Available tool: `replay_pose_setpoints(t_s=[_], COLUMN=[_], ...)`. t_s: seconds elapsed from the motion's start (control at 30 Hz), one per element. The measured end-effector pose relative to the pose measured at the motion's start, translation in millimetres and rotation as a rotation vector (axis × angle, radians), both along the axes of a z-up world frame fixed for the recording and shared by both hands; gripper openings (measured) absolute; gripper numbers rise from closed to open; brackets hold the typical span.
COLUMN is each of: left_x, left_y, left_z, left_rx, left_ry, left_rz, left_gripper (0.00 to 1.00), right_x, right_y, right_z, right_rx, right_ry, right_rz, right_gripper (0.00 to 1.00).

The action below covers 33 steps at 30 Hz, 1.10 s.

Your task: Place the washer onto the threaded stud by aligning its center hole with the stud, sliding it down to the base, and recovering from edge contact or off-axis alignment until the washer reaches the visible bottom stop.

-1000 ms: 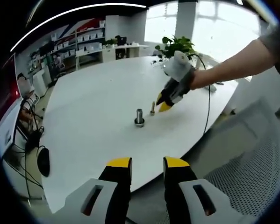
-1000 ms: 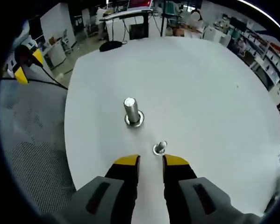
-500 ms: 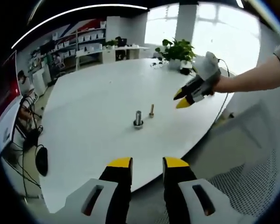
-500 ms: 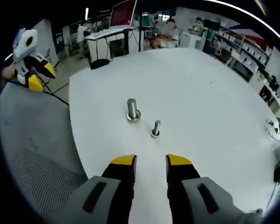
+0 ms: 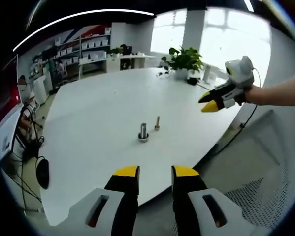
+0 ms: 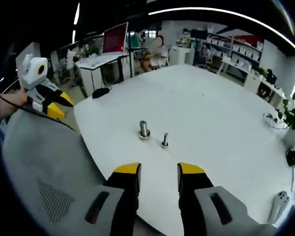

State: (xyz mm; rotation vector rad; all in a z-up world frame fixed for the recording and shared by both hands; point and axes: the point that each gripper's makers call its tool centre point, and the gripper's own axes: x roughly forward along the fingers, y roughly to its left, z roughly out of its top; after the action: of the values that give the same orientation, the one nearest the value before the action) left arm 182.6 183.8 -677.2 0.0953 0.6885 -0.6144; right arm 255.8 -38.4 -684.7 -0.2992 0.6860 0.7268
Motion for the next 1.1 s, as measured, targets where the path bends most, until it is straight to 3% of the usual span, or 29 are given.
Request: replay_pose_setpoints(t_s=[0.4,0.5,0.7,0.83,0.93,1.1], left_x=[5.4,5.8,5.6,5.6,5.0,5.2], left_y=[1.3,2.5,2.5,2.6,1.9,2.0], left_z=[11.3,9.1,8.1,5.8,6.0,5.5], left_rx=[-0.047,-0.032,-0.024,-0.015,-0.012,-0.009], left_ry=[-0.043,-0.041,-0.037,-0.032,-0.033,-0.032], left_rz=[0.023,0.030,0.029,0.024,0.018,0.017], left_gripper=[0.23,0.24,0.25,0.24,0.24,0.24], right_x=[-19.1,-21.8,-29.6,-35.0,-33.5,-34.5], right_y=[-17.7,-22.1,-29.3,-35.6,-42.6,-34.5], right_z=[23.8,22.9,24.5,20.7,8.4,16.8], right_rx=[0.084,0.071,0.123,0.135,0.134,0.199], right_ry=[-0.033,-0.040,-0.025,-0.048,-0.019,0.002], right_rz=[-0.068,-0.061,-0.094,-0.101,-0.110,-0.131], right_gripper=[0.34,0.34,0.34,0.34,0.34,0.34])
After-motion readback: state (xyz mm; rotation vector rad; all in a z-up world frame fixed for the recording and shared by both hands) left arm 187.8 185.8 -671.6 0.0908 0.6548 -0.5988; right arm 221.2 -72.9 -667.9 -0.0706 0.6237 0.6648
